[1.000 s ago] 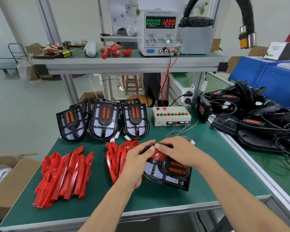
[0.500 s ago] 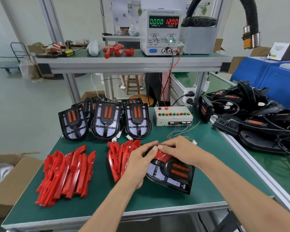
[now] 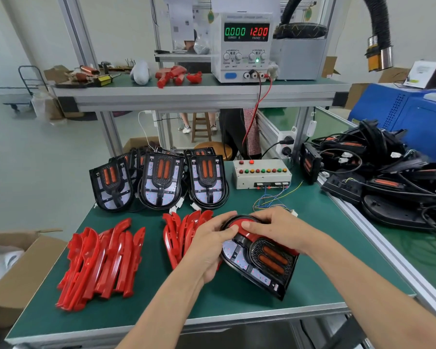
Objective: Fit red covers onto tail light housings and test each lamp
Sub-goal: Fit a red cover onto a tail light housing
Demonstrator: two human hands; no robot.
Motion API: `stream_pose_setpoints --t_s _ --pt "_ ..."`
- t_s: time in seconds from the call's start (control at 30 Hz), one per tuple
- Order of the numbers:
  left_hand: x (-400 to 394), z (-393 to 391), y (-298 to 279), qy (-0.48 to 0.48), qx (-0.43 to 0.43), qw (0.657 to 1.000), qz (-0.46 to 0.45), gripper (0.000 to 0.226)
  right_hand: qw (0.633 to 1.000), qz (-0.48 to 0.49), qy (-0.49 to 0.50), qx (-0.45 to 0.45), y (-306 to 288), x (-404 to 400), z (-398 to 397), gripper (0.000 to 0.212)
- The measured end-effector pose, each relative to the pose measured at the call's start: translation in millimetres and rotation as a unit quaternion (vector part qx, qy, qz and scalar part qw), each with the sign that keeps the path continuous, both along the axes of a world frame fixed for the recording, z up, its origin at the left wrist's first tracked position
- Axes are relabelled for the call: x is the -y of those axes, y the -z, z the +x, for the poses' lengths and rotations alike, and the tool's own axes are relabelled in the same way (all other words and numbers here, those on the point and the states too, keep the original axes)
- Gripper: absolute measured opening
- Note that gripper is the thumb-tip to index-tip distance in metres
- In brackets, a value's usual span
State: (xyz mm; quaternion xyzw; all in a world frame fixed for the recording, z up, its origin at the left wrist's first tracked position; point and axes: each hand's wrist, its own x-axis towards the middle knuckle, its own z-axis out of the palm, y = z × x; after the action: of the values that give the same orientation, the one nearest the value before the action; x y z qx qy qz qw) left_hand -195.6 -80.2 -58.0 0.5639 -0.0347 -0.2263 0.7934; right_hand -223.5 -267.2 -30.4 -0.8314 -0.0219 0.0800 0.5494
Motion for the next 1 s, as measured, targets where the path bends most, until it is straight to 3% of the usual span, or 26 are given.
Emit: stream_pose_setpoints --t_s 0.37,0.5,0.6,0.7,0.77,0.87,0.93,1.0 --pt "0 -2 2 0.023 0.032 0.999 0.012 0.033 1.000 -0.010 0.022 0.009 4 1 -3 0.017" --pt "3 -1 4 -0.011 0.061 0.997 0.038 0.031 0.999 -0.050 0.006 0.013 -1 4 -10 0.024" --pt "9 -2 1 -0.033 0.099 0.992 0.073 0.025 0.999 -0.029 0.022 0.015 -3 7 -15 0.018" --pt "8 -5 -5 -0.049 0.167 0.974 0.144 0.021 0.993 0.040 0.106 -0.021 3 11 -19 0.019" --pt "-4 -6 -6 -0.081 0.202 0.958 0.186 0.019 0.978 0.101 0.162 -0.089 10 18 -25 0.024" --pt "-37 -11 -10 -0.158 0.235 0.926 0.250 0.014 0.960 0.114 0.221 -0.125 22 30 -34 0.031" --pt "-67 -10 -9 -0.211 0.273 0.866 0.360 0.015 0.952 0.117 0.253 -0.128 28 31 -38 0.032" --pt "-100 -2 -8 -0.230 0.295 0.775 0.510 0.011 0.945 0.117 0.271 -0.137 31 28 -39 0.034"
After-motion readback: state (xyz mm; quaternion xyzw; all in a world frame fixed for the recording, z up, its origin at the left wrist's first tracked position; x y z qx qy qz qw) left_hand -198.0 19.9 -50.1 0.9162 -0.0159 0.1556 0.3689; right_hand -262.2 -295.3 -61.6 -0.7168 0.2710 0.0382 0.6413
